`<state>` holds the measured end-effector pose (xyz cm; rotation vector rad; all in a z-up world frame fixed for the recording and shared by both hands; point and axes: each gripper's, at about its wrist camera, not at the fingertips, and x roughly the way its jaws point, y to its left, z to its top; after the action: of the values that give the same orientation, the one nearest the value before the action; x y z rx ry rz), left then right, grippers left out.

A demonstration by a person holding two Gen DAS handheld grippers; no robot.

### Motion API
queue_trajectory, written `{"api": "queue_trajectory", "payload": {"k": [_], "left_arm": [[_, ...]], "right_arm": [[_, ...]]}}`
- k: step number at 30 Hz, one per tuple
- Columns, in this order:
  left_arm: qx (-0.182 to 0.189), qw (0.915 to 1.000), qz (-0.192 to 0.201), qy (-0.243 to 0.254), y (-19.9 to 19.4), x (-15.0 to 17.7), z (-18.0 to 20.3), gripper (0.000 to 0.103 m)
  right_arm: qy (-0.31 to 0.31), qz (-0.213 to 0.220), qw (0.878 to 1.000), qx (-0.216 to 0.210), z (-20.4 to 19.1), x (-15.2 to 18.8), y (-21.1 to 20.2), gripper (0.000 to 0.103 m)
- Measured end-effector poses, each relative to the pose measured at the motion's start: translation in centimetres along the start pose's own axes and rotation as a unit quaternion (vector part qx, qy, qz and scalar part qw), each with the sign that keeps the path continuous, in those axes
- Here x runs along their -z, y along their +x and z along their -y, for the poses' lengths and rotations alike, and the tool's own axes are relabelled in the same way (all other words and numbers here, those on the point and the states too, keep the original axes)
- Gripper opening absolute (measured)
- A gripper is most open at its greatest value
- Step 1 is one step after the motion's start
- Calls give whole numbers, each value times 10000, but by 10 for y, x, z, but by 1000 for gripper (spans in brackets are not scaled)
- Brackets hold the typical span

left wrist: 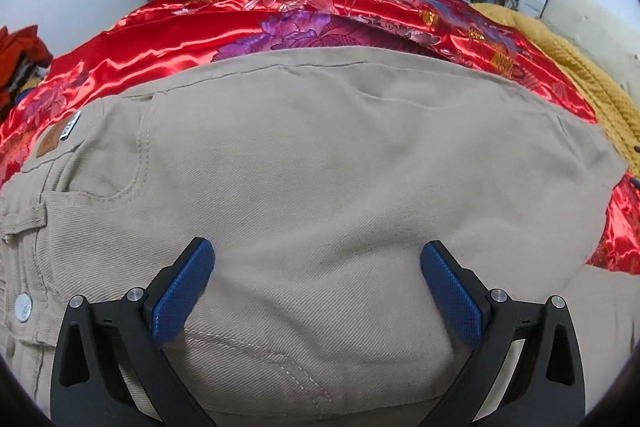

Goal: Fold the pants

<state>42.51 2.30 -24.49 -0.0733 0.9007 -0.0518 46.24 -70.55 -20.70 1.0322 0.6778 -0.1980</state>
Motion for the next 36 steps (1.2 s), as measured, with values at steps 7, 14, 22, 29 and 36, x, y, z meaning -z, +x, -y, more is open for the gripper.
{"api": "queue_trajectory", "payload": {"k": [7,14,22,29,36], "left_arm": [[-45,10000,19,22,-1,0,2,102],[-103,9999,-4,58,1,-1,3,102],[-195,9997,-42,123,3,-1,5,102],[-455,9983,-230,279,5,-6,12,102],[-404,9981,-355,301,-39,-2,26,102]], "right_arm": [[-446,-120,9953,848,-16,-14,41,30],[-2861,-403,9555,-589,-136,45,-8,4],[-5463,-1451,8187,-1008,-114,177,-168,4],[-4422,-1046,8648,2137,29,131,-159,48],[-4004,-393,9009,1630,-6,173,-190,56]]}}
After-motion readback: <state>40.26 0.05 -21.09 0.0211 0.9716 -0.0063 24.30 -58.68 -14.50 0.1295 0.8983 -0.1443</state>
